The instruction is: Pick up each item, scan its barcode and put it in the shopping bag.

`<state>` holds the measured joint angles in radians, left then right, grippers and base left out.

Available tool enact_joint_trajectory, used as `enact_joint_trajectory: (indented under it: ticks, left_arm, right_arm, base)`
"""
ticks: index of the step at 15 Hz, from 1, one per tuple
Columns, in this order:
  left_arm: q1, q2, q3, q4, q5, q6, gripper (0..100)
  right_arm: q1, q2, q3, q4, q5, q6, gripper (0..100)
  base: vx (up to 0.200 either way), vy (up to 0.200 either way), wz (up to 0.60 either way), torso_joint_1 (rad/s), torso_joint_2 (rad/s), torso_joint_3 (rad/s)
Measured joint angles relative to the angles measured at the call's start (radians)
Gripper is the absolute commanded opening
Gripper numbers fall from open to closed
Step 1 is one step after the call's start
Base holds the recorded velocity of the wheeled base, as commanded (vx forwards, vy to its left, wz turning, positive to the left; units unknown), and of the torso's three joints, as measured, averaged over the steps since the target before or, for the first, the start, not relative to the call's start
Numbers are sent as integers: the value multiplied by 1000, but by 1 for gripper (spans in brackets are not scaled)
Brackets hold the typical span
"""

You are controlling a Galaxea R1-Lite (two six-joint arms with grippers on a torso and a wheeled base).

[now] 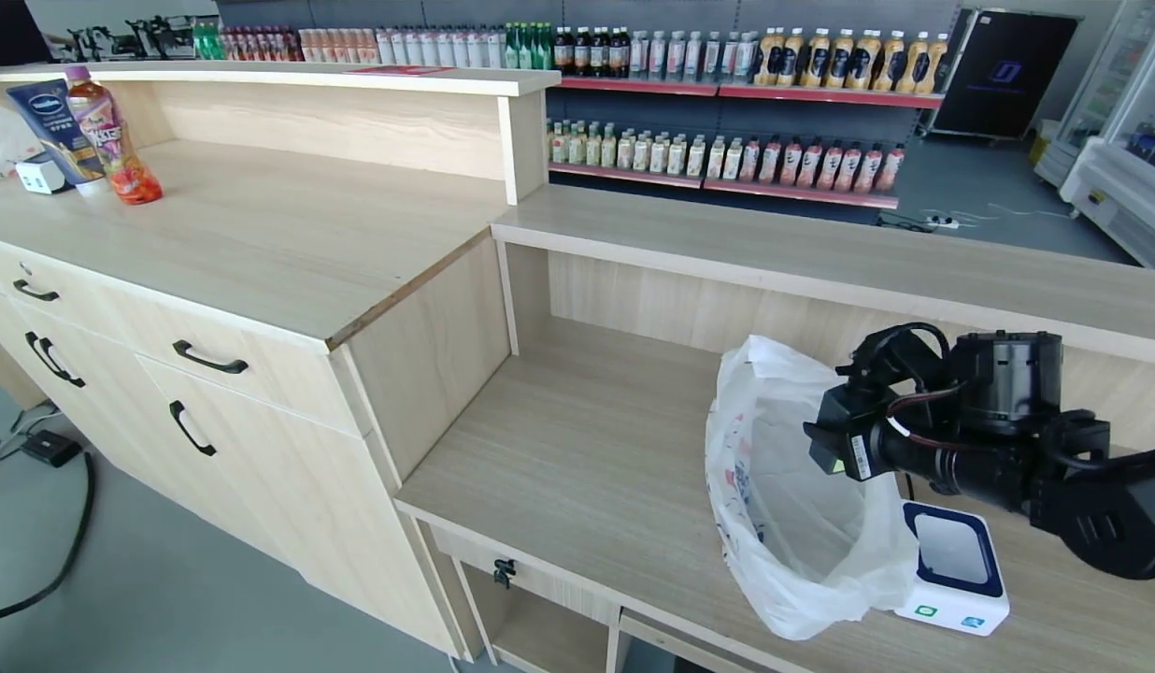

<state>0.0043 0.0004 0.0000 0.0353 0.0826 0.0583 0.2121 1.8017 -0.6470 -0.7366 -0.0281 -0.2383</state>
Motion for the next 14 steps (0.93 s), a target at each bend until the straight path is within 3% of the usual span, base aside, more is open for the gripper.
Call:
enact_joint_trajectory:
  ticks: [5, 14]
  left_arm:
    - [0, 0, 0, 0, 0, 0, 100]
    - [0, 0, 0, 0, 0, 0, 100]
  right_arm:
    - [4, 45, 138, -123, 71, -2, 0]
    - [10, 166, 180, -238, 135, -17, 0]
  base:
    - [0, 0, 0, 0, 0, 0]
    - [0, 0, 0, 0, 0, 0]
